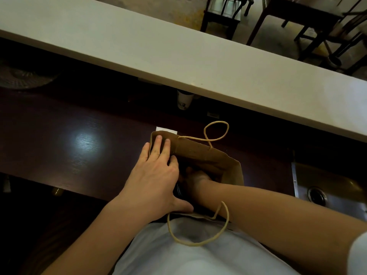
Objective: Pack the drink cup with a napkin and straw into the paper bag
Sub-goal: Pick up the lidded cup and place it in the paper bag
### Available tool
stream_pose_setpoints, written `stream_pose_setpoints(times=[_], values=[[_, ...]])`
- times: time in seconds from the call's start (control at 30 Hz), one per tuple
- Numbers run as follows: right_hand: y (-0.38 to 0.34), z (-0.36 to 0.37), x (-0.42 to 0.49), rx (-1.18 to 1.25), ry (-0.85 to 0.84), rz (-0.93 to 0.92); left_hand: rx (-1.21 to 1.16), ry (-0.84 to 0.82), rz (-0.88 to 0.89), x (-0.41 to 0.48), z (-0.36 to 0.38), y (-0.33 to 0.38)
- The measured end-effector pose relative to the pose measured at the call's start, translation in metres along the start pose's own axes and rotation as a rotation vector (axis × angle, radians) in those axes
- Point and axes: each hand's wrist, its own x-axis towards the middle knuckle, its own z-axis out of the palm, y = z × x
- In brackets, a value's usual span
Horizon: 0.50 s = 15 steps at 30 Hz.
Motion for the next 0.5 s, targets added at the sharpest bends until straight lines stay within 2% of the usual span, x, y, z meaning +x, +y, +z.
stream_pose_setpoints(times=[0.1, 0.37, 0.5], values=[[0.004, 0.001, -0.003, 0.007, 0.017, -0.02, 0.003, 0.006, 0.009, 0.0, -0.003, 0.003], [0.009, 0.005, -0.007, 0.098, 0.204, 0.001, 0.047, 0.005, 0.038, 0.0, -0.005, 0.012], [0.011, -0.001, -0.003, 0.055, 0.176, -0.002, 0.053, -0.01, 0.031, -0.001, -0.005, 0.014]])
